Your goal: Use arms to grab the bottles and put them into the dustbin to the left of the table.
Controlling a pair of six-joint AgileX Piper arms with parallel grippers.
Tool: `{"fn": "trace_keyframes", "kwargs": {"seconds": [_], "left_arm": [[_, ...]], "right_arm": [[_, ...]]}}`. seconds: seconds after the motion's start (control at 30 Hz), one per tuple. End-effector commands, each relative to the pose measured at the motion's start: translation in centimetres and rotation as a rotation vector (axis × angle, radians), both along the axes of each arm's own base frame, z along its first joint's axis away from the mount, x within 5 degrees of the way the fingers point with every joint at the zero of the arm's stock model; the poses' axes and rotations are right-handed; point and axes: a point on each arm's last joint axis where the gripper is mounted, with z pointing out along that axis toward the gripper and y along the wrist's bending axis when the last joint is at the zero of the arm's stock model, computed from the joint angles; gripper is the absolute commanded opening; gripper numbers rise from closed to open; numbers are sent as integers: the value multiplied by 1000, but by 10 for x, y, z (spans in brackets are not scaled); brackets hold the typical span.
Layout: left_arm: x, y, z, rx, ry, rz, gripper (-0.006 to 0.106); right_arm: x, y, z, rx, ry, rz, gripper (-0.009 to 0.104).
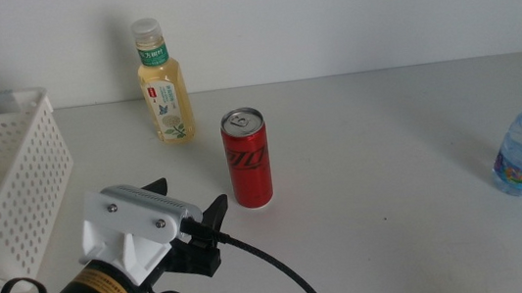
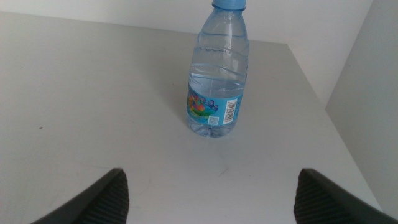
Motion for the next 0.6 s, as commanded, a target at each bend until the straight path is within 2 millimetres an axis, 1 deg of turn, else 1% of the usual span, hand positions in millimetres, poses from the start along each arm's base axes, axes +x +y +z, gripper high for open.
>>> {"fn": "trace_keyframes", "kwargs": {"seconds": [0.0,0.13,0.3,0.57], "left_arm": [[11,-5,16,-69,-106,-68,92],[27,-6,11,-71,-96,-118,92],[47,-15,5,-95,-129,-134,92],[67,-26,-10,-127,-139,-150,92]], "right_arm": [[0,-1,11,-19,-103,-11,68],[0,-1,11,-19,-103,-11,68],[0,-1,11,-19,-103,-11,68],[0,-1,11,-19,-103,-11,68]]}}
